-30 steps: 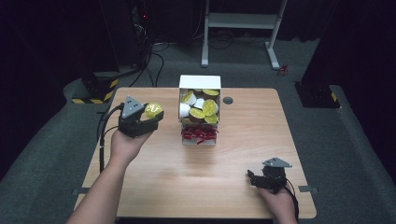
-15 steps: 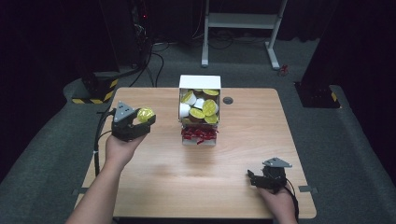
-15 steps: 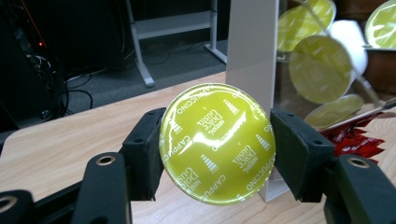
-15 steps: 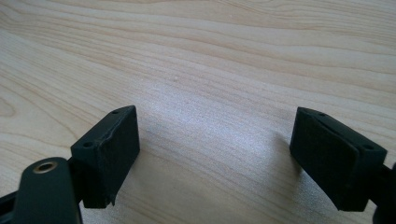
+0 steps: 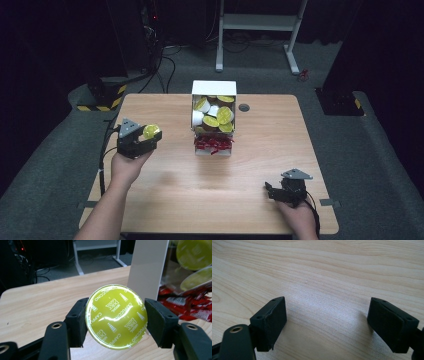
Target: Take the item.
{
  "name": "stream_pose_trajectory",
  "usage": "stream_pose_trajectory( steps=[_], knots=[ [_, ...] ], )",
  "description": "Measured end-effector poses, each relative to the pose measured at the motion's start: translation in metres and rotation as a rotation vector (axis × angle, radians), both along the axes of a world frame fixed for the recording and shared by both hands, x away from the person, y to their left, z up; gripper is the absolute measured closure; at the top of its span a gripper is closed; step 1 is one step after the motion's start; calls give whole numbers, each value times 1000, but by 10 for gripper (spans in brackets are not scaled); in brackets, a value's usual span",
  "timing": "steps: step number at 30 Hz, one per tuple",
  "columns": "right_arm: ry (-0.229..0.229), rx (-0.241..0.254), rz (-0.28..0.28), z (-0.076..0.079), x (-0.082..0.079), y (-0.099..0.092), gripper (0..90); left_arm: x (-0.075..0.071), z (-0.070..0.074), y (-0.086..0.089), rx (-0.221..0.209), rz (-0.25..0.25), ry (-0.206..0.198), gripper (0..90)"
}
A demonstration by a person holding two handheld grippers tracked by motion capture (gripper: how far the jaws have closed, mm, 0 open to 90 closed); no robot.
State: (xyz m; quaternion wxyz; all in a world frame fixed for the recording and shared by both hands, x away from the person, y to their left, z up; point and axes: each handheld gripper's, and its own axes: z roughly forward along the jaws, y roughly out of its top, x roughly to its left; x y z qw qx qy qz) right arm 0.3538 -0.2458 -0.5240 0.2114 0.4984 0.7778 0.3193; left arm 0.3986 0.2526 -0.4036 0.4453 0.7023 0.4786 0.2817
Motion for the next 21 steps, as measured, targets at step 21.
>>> stream_pose_trajectory(
  steps=[21],
  knots=[
    [0,0,0,0,0,0,158,8,-46,-1,-4,10,80,395]
  ],
)
